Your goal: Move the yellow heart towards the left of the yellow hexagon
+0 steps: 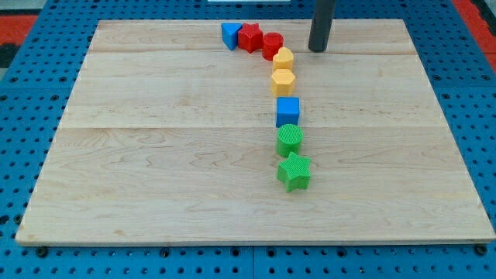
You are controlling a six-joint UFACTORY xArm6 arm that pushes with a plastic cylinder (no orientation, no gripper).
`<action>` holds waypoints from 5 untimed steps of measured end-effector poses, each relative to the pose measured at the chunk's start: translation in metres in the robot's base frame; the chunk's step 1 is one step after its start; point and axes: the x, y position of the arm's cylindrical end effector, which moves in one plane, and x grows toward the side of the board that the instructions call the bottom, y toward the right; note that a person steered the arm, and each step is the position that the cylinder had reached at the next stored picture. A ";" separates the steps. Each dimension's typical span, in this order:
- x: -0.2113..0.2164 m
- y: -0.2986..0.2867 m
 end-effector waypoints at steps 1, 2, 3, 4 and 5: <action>0.002 -0.022; 0.015 -0.066; 0.051 -0.117; 0.066 -0.107; 0.078 -0.085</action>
